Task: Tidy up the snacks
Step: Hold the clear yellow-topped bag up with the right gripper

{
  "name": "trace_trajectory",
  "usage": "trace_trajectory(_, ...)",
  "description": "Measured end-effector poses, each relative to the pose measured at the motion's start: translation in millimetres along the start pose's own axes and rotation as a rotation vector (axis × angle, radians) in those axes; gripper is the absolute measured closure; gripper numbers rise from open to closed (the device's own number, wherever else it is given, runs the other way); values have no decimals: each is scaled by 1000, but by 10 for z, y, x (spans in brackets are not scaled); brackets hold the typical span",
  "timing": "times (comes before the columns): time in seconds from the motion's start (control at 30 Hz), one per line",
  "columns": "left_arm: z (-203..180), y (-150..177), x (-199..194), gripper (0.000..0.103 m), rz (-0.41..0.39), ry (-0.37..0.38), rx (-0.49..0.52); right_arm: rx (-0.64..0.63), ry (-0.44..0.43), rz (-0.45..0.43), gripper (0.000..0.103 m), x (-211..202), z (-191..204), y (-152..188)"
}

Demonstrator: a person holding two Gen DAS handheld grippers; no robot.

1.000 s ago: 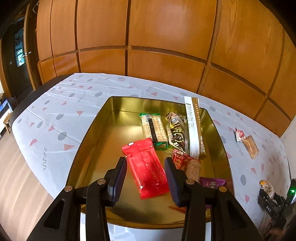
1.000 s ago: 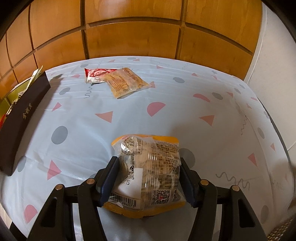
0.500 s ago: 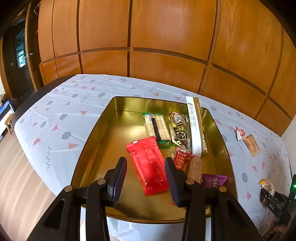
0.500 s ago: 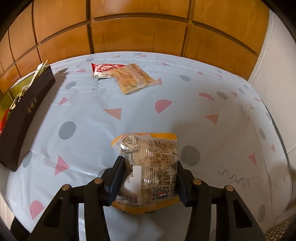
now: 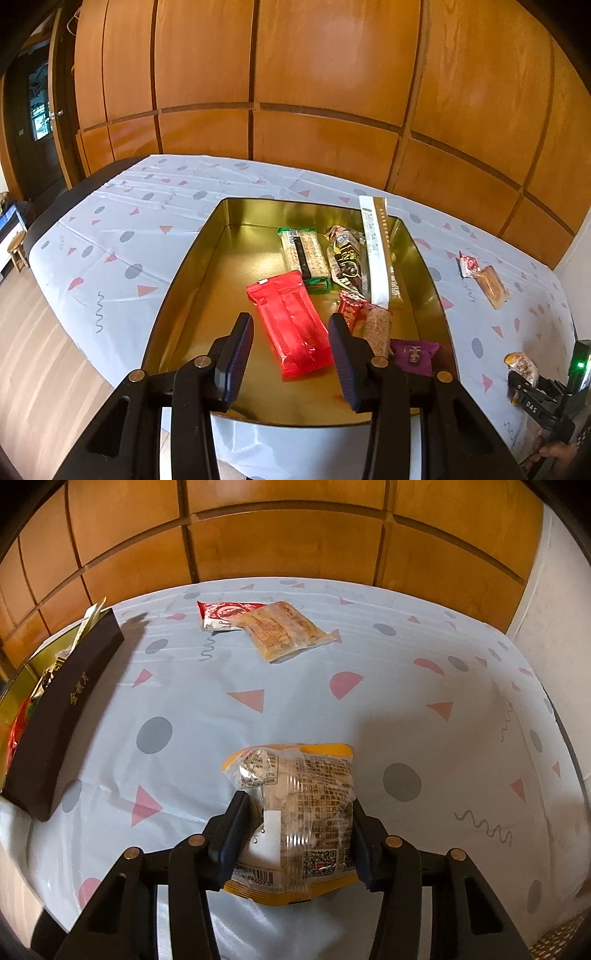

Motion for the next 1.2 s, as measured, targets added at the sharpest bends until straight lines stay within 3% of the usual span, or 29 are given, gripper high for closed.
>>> trace_trajectory(0.27,-44,99,-151,60,-12,0,31,-26,15,-60,50,-4,28,57)
trace_trajectory(0.67,-94,159,-362,60,-50,3,70,-44,25,-63,50,2,43,60)
trace_trajectory(1.2,-74,301,-217,60,-17,6,64,-44,14,-84,50,-15,32,75)
Point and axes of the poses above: each gripper's, at about its wrist camera, not at the fingertips, and x roughly the way its jaws point, z to its left, y to its underside, the point moved 4 cm from there along x, roughly the way its jaws point, and after that the axes turned 3 degrees about y, right-handed, at the moved point
